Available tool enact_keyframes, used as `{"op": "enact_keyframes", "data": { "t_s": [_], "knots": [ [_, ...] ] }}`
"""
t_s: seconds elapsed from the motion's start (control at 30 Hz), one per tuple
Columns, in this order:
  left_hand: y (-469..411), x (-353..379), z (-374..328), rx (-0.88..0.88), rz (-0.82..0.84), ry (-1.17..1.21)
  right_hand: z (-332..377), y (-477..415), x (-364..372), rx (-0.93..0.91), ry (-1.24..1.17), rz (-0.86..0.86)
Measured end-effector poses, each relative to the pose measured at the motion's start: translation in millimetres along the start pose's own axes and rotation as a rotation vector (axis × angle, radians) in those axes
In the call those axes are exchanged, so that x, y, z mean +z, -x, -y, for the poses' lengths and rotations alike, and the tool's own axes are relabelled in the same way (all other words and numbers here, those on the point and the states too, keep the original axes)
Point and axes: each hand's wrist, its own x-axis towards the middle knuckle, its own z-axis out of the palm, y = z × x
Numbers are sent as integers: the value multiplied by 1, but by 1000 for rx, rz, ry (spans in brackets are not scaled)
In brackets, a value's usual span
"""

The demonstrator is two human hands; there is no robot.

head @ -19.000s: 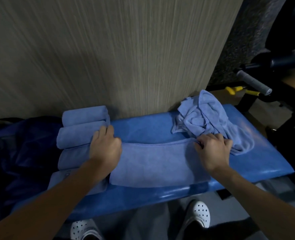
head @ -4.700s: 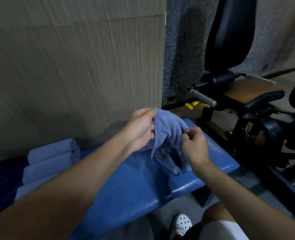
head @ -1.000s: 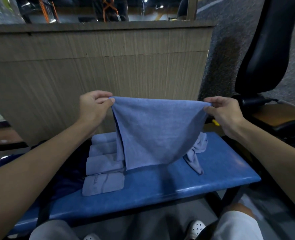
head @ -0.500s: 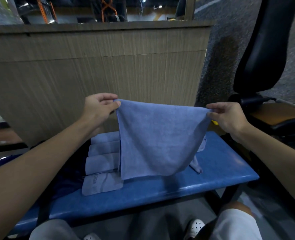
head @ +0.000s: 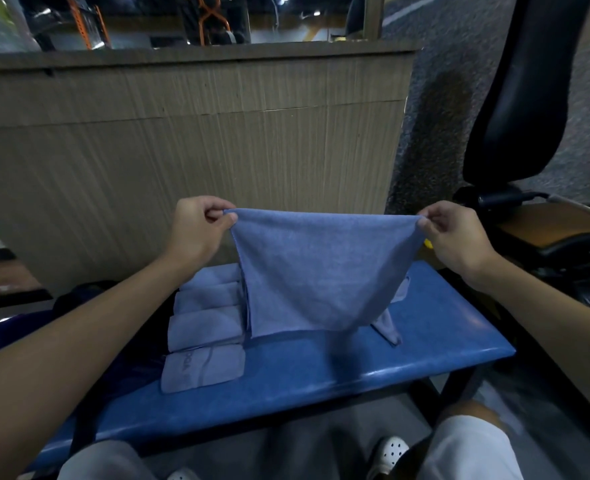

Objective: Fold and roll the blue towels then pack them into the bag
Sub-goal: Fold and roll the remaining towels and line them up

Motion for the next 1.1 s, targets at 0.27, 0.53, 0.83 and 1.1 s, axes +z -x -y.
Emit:
{"op": "enact_keyframes", "data": {
  "t_s": [0.27, 0.53, 0.83, 1.1],
  "knots": [
    [5, 2, 2, -94, 2, 133, -3, 1, -1, 24, -70, -53],
    [22, 5, 18, -320, 271, 312, -17, 6, 6, 128, -148, -54],
    [-3, 78, 104, -471, 259, 160, -88, -25, 73, 216, -69, 88],
    [-34, 158, 211, -427, 305, -166, -169, -72, 159, 214, 226, 157]
  ]
}}
